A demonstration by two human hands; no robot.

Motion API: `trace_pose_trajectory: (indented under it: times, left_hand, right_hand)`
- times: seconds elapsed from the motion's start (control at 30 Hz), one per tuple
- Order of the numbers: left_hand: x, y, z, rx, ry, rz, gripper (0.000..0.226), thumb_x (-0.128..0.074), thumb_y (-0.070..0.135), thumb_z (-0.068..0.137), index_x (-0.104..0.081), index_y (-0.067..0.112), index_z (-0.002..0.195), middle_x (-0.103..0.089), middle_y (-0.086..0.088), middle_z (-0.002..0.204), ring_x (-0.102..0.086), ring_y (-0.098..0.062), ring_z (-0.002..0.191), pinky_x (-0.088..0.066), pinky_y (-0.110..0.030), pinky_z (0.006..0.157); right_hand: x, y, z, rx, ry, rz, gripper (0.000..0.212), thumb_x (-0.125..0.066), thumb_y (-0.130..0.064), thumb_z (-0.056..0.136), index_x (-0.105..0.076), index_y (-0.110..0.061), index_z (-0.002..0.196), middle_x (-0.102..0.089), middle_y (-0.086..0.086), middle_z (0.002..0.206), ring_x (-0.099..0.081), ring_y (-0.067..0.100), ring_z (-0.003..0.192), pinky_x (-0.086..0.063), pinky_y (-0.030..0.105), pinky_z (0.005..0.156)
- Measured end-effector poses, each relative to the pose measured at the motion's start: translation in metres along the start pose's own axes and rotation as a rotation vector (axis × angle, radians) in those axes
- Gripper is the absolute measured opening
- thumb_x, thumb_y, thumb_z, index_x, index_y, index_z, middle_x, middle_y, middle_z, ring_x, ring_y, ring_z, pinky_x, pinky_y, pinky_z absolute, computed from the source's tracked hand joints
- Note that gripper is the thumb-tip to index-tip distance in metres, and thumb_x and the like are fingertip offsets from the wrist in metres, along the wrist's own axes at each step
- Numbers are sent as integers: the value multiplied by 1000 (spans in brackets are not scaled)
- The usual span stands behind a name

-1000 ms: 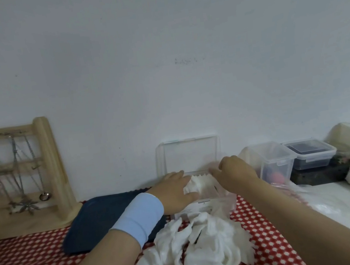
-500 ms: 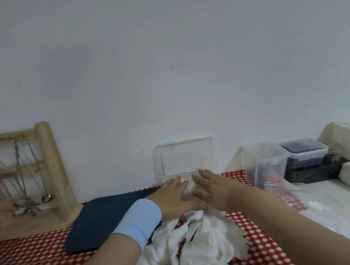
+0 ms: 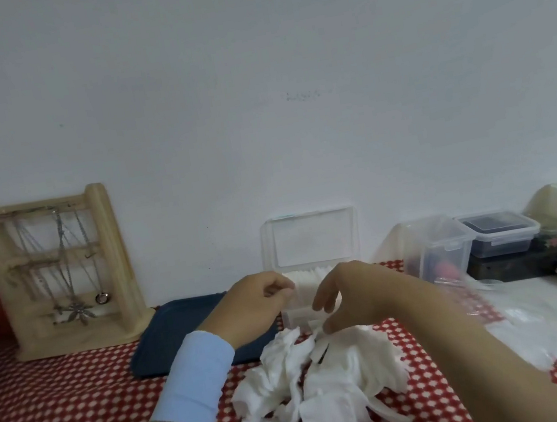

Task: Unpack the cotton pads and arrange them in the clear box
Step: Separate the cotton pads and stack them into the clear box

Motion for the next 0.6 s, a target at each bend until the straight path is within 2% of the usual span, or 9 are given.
trace_pose_trajectory:
  times: [0.1, 0.2, 0.23, 0.33, 0.4, 0.5, 0.6]
  left_hand:
    - [0, -7, -13, 16, -11, -35, 21, -56, 33, 102, -68, 33, 120, -65, 21, 118, -58, 3, 112, -42, -16, 94]
    - [0, -10, -19, 26, 6, -87, 21, -57, 35, 102, -67, 35, 121, -65, 23, 118, -58, 4, 113, -42, -14, 94]
    - [1, -10, -20, 23, 18, -112, 19, -57, 36, 101, -68, 38, 118, -65, 24, 117, -58, 5, 113, -44, -17, 97]
    - [2, -9, -20, 7, 30, -234, 17, -56, 44, 101, -70, 42, 109, -69, 25, 114, -61, 5, 112, -46, -25, 104]
    - [2, -6, -21, 5, 21, -354, 23, -57, 49, 98, -74, 38, 110, -74, 22, 110, -66, 2, 108, -48, -27, 102]
    - [-2, 3, -21, 8, -13, -473, 16, -66, 36, 96, -77, 27, 104, -79, 10, 99, -74, -8, 96, -55, -27, 93]
    - [-3, 6, -20, 39, 27, -569, 9, -70, 18, 95, -77, 17, 99, -80, 0, 91, -77, -17, 87, -61, -32, 87]
  right_hand:
    - [-6, -3, 3, -36, 48, -47, 26, -79, -38, 83, -77, -34, 108, -72, -17, 106, -64, 6, 96, -54, 29, 92]
    - [0, -1, 3, -24, 113, 71, 13, -74, -33, 89, -78, -28, 100, -73, -14, 102, -66, 6, 92, -56, 27, 88]
    - [4, 0, 3, -16, 136, 137, 10, -72, -32, 90, -77, -27, 97, -72, -13, 100, -66, 5, 86, -57, 27, 84]
    - [14, 1, -1, 14, 201, 429, 7, -68, -25, 94, -72, -21, 90, -72, -8, 83, -61, 4, 54, -52, 22, 59]
    - [20, 0, -5, 41, 235, 586, 10, -68, -21, 96, -73, -16, 88, -72, -4, 75, -55, 6, 46, -47, 20, 53]
    - [24, -7, -7, 99, 243, 723, 12, -67, -19, 96, -76, -15, 88, -70, -1, 69, -53, 10, 49, -41, 16, 49]
    - [23, -12, -7, 117, 226, 789, 11, -70, -21, 95, -78, -16, 90, -68, -4, 66, -52, 11, 51, -40, 14, 48]
Point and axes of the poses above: each hand's wrist, its own z-axis towards the middle knuckle, its own x-axis out of the back of the hand, y = z × x, the point moved 7 cm from there along z, towards the middle knuckle
